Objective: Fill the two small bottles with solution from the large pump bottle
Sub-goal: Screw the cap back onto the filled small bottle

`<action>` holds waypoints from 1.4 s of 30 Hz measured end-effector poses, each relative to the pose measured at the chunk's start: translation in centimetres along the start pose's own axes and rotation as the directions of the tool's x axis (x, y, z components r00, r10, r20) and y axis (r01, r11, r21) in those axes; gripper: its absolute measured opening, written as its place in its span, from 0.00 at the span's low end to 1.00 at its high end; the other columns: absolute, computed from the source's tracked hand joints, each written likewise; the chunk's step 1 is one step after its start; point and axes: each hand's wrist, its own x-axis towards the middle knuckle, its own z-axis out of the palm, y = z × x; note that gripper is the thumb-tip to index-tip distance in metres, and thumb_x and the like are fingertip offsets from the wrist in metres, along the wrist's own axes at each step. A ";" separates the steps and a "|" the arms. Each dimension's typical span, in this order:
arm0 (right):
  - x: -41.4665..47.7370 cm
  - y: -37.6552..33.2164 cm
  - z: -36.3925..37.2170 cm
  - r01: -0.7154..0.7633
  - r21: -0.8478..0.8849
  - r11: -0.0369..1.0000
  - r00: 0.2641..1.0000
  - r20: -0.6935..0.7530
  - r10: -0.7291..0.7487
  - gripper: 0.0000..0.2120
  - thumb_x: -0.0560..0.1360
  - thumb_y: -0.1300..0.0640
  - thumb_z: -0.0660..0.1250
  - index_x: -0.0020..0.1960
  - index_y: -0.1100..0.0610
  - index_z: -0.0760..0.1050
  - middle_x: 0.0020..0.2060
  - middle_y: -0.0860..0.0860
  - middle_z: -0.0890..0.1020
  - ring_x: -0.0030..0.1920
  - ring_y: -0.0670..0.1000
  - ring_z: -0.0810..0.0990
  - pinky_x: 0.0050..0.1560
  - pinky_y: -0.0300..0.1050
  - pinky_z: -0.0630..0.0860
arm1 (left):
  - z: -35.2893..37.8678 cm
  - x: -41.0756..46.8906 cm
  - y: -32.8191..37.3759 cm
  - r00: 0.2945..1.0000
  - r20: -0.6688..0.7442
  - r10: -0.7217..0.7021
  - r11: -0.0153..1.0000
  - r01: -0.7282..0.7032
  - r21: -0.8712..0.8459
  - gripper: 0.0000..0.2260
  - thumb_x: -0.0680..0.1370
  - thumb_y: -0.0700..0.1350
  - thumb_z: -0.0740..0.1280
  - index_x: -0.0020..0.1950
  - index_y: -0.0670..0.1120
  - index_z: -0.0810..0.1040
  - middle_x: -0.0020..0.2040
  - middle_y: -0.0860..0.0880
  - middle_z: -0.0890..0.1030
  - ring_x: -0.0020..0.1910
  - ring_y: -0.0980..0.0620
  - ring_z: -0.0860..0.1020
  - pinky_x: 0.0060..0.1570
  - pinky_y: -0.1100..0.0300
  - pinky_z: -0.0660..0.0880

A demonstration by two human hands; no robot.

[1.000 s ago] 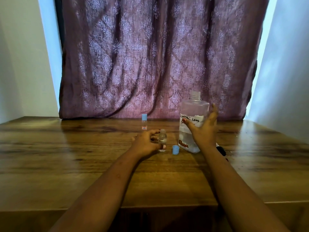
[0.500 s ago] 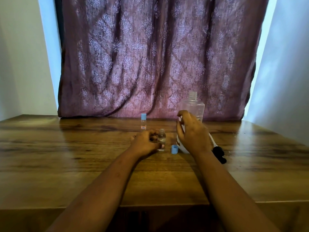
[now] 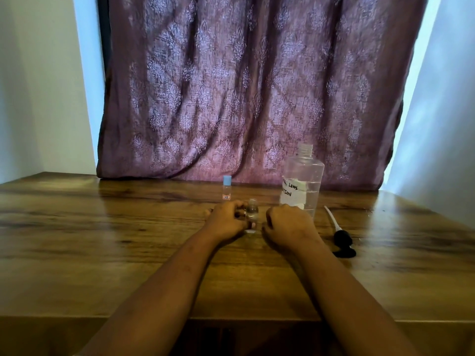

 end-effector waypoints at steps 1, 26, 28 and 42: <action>0.0 0.1 0.0 -0.004 -0.003 1.000 1.000 0.007 0.004 0.08 0.76 0.50 0.61 0.45 0.54 0.72 0.47 0.53 0.80 0.46 0.52 0.78 0.47 0.47 0.77 | 0.0 0.0 -0.1 1.000 0.006 0.004 1.000 -0.004 0.009 0.14 0.66 0.53 0.76 0.49 0.65 0.81 0.51 0.56 0.86 0.56 0.50 0.83 0.69 0.36 0.72; 2.5 1.5 1.1 0.075 0.934 0.348 0.965 -0.156 0.212 0.10 0.75 0.60 0.66 0.55 0.54 0.77 0.53 0.50 0.81 0.53 0.46 0.78 0.56 0.44 0.77 | 0.4 0.5 0.0 0.999 0.039 0.033 0.999 -0.033 0.006 0.18 0.62 0.57 0.74 0.50 0.70 0.79 0.46 0.57 0.88 0.54 0.52 0.84 0.69 0.35 0.71; 3.0 1.4 0.8 0.023 0.964 0.266 0.980 -0.075 0.186 0.09 0.75 0.61 0.66 0.53 0.52 0.78 0.51 0.50 0.81 0.54 0.50 0.78 0.57 0.52 0.77 | 0.4 0.6 -0.1 0.999 0.032 0.022 1.000 -0.022 0.007 0.19 0.62 0.57 0.75 0.51 0.68 0.79 0.47 0.56 0.88 0.54 0.51 0.84 0.68 0.35 0.72; 5.5 2.3 -2.1 0.033 0.858 0.512 0.977 0.080 -0.197 0.11 0.70 0.68 0.69 0.50 0.58 0.80 0.50 0.52 0.82 0.53 0.49 0.79 0.56 0.45 0.75 | 0.4 0.7 0.1 0.995 0.088 0.034 0.999 -0.034 -0.008 0.20 0.55 0.64 0.72 0.46 0.77 0.77 0.51 0.55 0.86 0.58 0.44 0.83 0.67 0.32 0.73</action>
